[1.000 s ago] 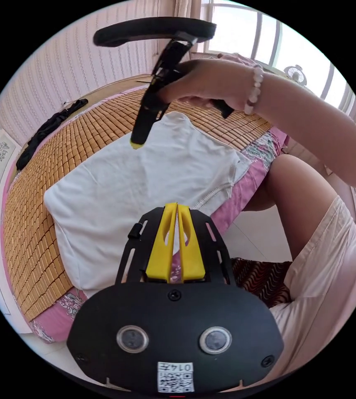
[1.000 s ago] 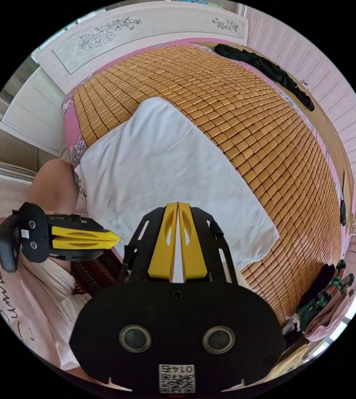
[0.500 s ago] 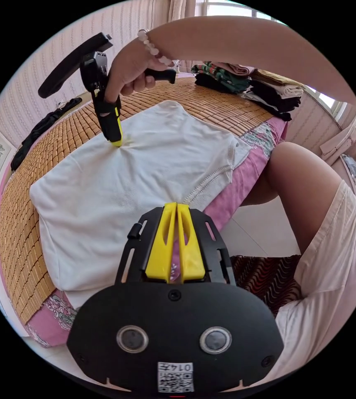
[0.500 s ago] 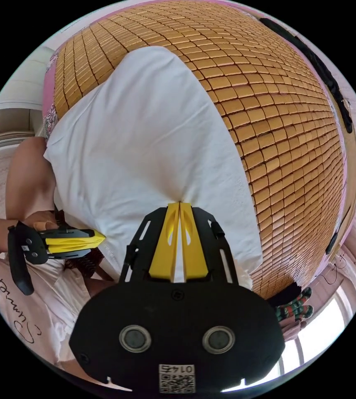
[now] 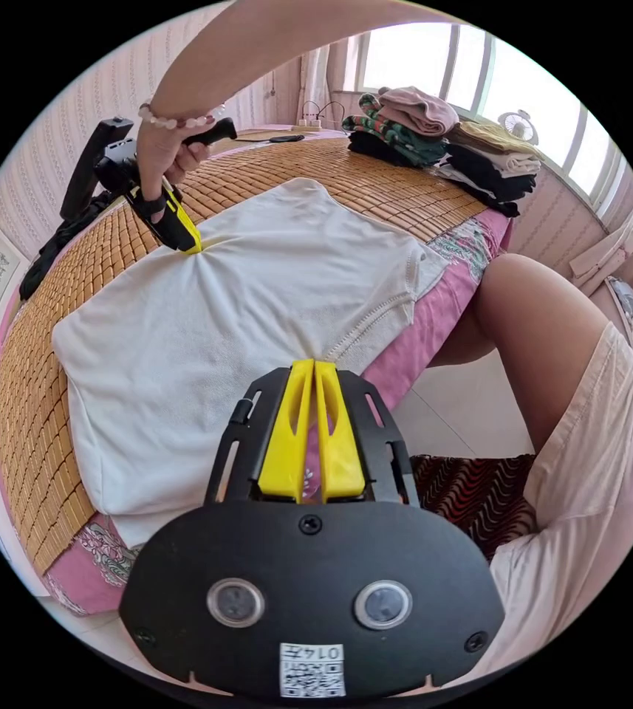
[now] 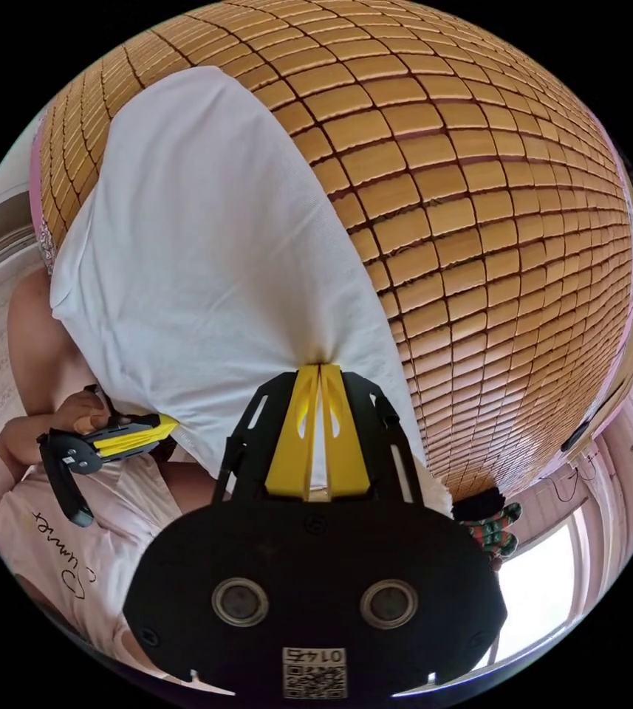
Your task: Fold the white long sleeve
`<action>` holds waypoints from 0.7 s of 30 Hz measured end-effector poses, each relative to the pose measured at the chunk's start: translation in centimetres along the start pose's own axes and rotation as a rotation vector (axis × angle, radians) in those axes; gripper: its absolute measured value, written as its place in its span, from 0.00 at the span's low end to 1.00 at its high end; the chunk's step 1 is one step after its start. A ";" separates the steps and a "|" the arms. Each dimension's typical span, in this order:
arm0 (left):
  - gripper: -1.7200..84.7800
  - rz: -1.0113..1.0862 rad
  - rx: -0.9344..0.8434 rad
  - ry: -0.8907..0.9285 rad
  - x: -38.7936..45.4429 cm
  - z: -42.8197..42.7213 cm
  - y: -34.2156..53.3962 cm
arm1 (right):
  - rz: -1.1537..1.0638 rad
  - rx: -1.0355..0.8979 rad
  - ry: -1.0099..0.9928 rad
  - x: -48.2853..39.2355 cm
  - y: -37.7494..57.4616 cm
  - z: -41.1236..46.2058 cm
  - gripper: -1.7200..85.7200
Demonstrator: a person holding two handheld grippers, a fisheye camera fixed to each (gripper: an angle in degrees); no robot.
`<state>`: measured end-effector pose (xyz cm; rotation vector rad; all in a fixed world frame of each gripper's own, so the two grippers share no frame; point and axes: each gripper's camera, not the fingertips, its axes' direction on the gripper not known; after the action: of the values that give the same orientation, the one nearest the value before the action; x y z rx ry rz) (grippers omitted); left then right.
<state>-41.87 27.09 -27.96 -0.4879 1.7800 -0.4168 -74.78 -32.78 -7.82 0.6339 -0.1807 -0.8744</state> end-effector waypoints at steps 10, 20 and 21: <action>0.04 0.084 0.006 -0.140 3.7 -2.8 -0.9 | 0.305 0.777 -0.322 4.0 20.6 1.3 0.02; 0.16 -0.002 0.124 -0.074 8.2 -9.0 -1.9 | 0.743 1.061 -0.589 -2.4 54.4 20.0 0.09; 0.16 0.008 0.123 -0.072 8.6 -9.0 -2.2 | 0.756 1.055 -0.597 -3.1 55.2 21.3 0.09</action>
<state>-52.29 20.92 -31.63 -0.4044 1.6757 -0.4945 -48.84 -13.76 41.96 1.1428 -1.3895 -0.1361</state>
